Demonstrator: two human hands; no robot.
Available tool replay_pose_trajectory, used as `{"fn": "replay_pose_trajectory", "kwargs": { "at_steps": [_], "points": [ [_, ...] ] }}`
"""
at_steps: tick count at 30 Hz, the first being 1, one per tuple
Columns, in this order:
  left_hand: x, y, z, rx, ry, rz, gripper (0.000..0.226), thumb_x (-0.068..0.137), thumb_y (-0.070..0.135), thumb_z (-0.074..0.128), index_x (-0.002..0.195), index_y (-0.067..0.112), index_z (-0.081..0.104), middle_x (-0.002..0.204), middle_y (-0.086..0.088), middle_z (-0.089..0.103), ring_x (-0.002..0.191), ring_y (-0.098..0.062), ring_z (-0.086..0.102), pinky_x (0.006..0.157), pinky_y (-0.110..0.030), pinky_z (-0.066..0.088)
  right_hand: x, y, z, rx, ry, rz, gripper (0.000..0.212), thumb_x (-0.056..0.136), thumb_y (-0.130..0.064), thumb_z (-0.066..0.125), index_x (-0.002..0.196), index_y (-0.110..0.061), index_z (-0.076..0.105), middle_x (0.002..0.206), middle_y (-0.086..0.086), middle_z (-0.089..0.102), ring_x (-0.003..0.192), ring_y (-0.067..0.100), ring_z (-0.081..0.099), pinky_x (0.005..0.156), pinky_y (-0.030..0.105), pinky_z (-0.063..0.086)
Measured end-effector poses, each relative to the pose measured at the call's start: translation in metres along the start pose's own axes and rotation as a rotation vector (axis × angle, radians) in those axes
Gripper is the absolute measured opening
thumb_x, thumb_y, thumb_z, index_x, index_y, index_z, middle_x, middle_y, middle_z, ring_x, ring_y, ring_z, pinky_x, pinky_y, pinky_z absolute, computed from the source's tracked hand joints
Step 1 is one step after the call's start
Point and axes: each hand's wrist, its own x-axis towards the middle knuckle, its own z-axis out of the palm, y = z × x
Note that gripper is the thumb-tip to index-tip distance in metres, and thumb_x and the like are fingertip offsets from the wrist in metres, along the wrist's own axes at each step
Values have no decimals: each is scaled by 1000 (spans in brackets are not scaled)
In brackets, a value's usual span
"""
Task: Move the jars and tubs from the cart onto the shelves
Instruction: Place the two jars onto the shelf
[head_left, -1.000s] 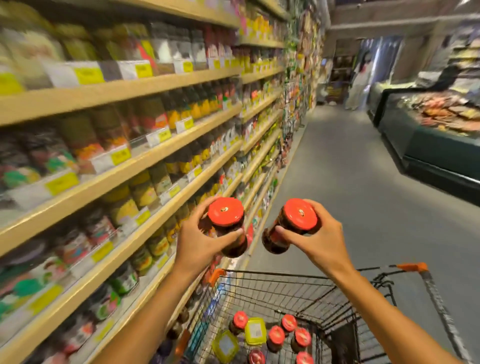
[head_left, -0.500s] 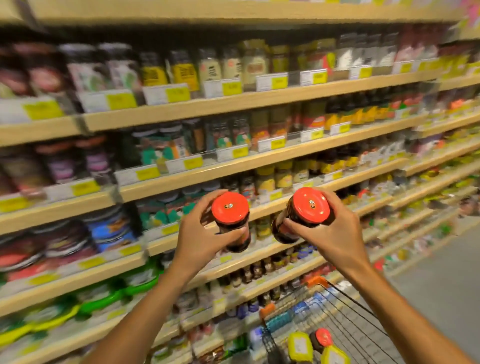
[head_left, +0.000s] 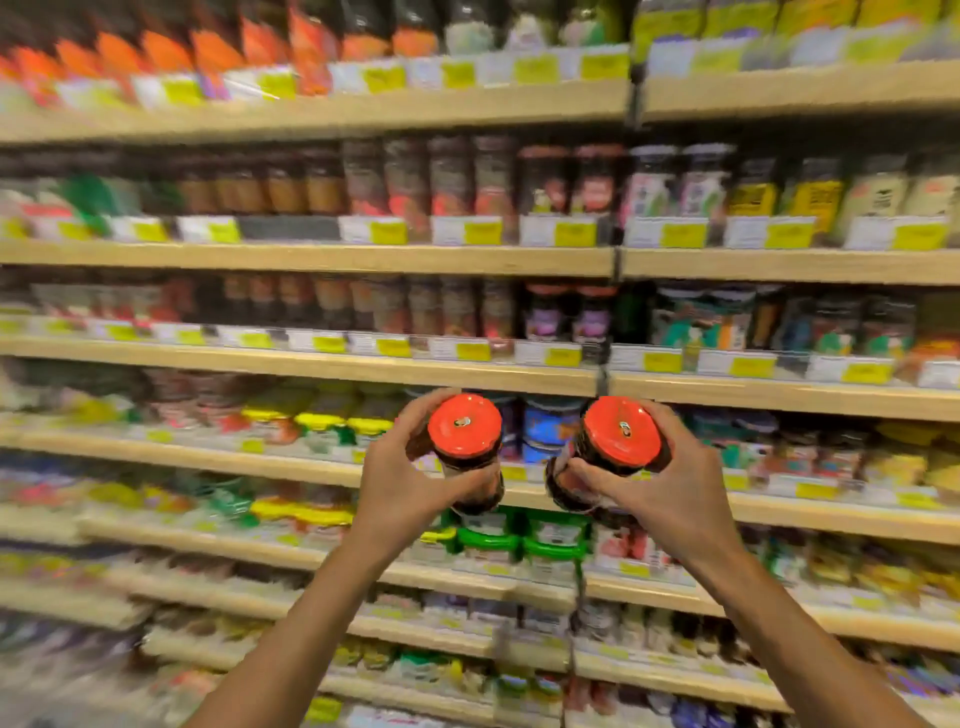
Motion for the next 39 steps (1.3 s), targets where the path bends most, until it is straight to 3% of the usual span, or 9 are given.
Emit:
{"fn": "replay_pose_trajectory", "kwargs": {
  "at_steps": [2, 6, 10, 14, 19, 25, 30, 33, 39],
  "points": [
    [-2, -13, -50, 37, 36, -18, 78, 58, 33, 94, 128, 31, 59, 122, 12, 69, 113, -8, 65, 96, -29, 54, 6, -21, 50, 33, -37, -20, 75, 56, -58, 86, 122, -36, 59, 107, -25, 67, 99, -9, 63, 83, 11, 49],
    [-5, -38, -142, 111, 97, -32, 80, 58, 14, 97, 128, 28, 61, 120, 12, 70, 112, -11, 67, 98, -37, 54, 13, -60, 139, 79, -96, -73, 75, 56, -59, 85, 122, -32, 61, 107, -24, 67, 100, -6, 64, 86, 15, 51],
    [-4, -61, -211, 146, 137, -54, 80, 58, 11, 96, 128, 27, 60, 120, 9, 71, 111, -6, 67, 97, -32, 54, 20, -89, 211, 95, -140, -107, 73, 57, -57, 87, 121, -36, 60, 109, -25, 66, 100, -5, 63, 88, 22, 51],
    [0, -83, -258, 168, 164, -73, 80, 60, 15, 95, 130, 28, 59, 121, 16, 68, 114, -4, 65, 97, -28, 54, 28, -104, 262, 117, -178, -106, 85, 54, -63, 83, 129, -31, 58, 113, -20, 67, 101, -4, 63, 85, 11, 48],
    [10, -102, -287, 197, 205, -68, 77, 62, 17, 94, 130, 27, 59, 121, 23, 66, 114, 0, 63, 95, -19, 51, 47, -113, 301, 126, -223, -126, 75, 57, -57, 86, 123, -33, 60, 109, -23, 67, 99, -10, 61, 81, 4, 44],
    [40, -124, -302, 231, 246, -49, 79, 59, 24, 95, 129, 26, 59, 125, 10, 67, 116, -8, 64, 97, -26, 52, 88, -110, 340, 182, -233, -181, 69, 57, -57, 87, 118, -38, 60, 105, -29, 66, 99, -8, 62, 80, 6, 45],
    [73, -135, -313, 280, 265, -39, 78, 61, 21, 96, 130, 28, 60, 126, 13, 67, 118, -8, 63, 99, -33, 53, 124, -105, 365, 229, -228, -178, 73, 56, -59, 87, 121, -38, 60, 107, -24, 68, 99, -4, 64, 84, 21, 53],
    [91, -144, -322, 275, 287, -21, 79, 60, 22, 96, 130, 28, 60, 126, 13, 67, 118, -8, 64, 100, -36, 53, 144, -104, 378, 240, -227, -202, 73, 56, -52, 92, 121, -38, 60, 108, -24, 69, 100, -4, 65, 86, 22, 54],
    [130, -159, -351, 253, 273, 41, 78, 58, 28, 94, 128, 32, 61, 123, 24, 66, 116, 0, 63, 96, -24, 53, 172, -119, 405, 245, -221, -215, 72, 54, -51, 90, 117, -41, 59, 104, -31, 67, 97, -8, 65, 78, 5, 46]
  ]
}}
